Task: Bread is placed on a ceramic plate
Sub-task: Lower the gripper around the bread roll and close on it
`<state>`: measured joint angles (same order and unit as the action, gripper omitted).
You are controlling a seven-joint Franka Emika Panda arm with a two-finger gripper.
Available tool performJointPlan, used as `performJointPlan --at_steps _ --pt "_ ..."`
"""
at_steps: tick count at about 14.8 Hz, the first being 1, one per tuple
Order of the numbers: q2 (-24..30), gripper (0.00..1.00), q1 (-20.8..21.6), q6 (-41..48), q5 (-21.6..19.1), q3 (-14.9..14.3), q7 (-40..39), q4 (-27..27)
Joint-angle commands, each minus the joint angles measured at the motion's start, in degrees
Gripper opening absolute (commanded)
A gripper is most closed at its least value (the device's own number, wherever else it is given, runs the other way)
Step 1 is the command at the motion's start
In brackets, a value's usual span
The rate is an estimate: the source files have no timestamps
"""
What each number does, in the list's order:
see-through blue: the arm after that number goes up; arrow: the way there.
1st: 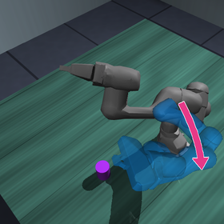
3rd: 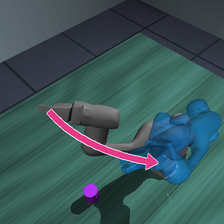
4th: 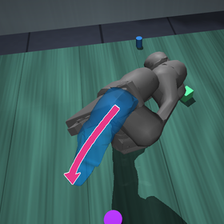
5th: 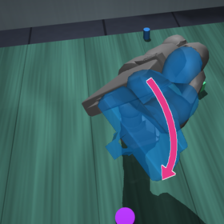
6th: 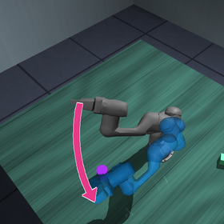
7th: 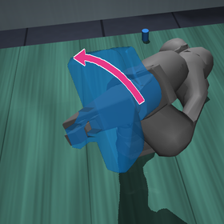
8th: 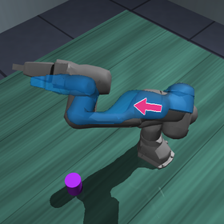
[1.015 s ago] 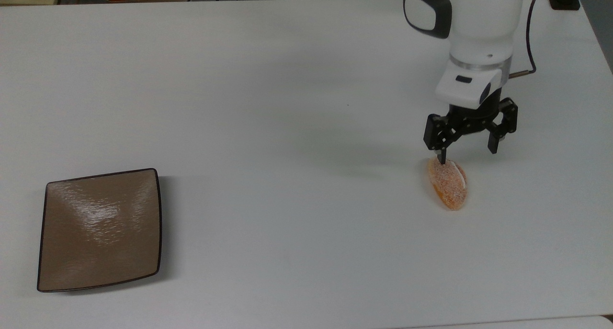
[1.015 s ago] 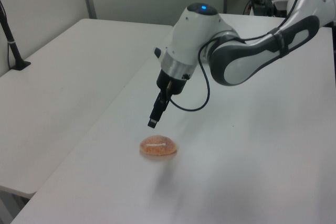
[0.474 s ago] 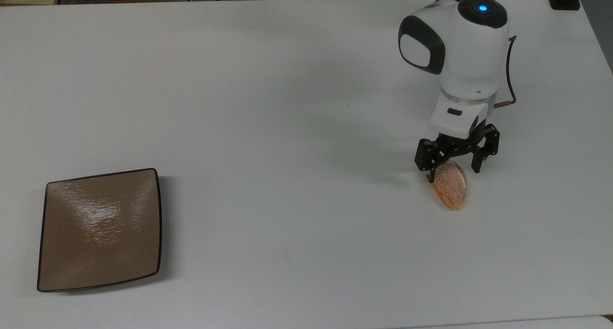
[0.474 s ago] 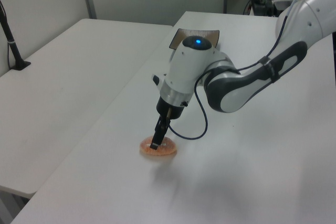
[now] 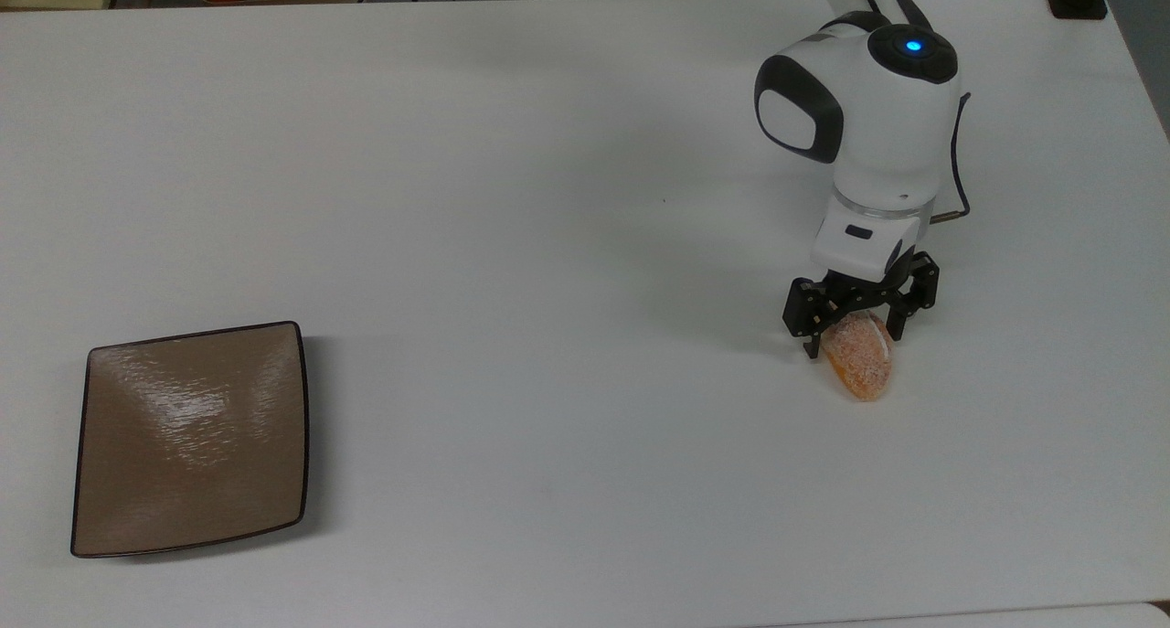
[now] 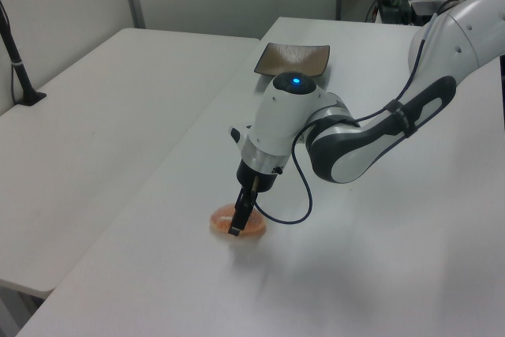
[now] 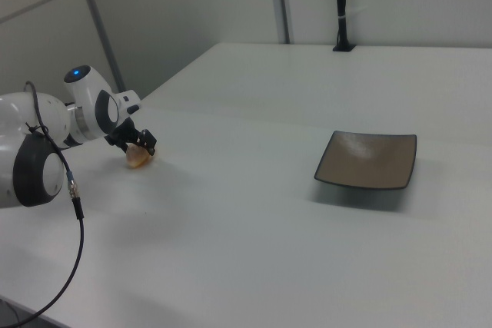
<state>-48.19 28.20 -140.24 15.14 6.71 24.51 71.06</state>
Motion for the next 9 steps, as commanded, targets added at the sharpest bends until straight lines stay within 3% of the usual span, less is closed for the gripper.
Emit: performJointPlan --at_steps 1,2,6,7,9 --pt "-0.1 0.65 0.3 -0.7 1.9 -0.1 1.5 0.2" --pt "0.0 0.49 0.4 -0.6 1.9 -0.1 1.5 0.4" --pt "2.3 0.23 -0.1 0.0 1.3 0.0 1.7 1.7" --pt "3.5 0.18 -0.3 0.1 1.0 -0.1 1.7 2.6" --pt "7.7 0.17 -1.2 0.9 0.5 0.0 1.6 5.1"
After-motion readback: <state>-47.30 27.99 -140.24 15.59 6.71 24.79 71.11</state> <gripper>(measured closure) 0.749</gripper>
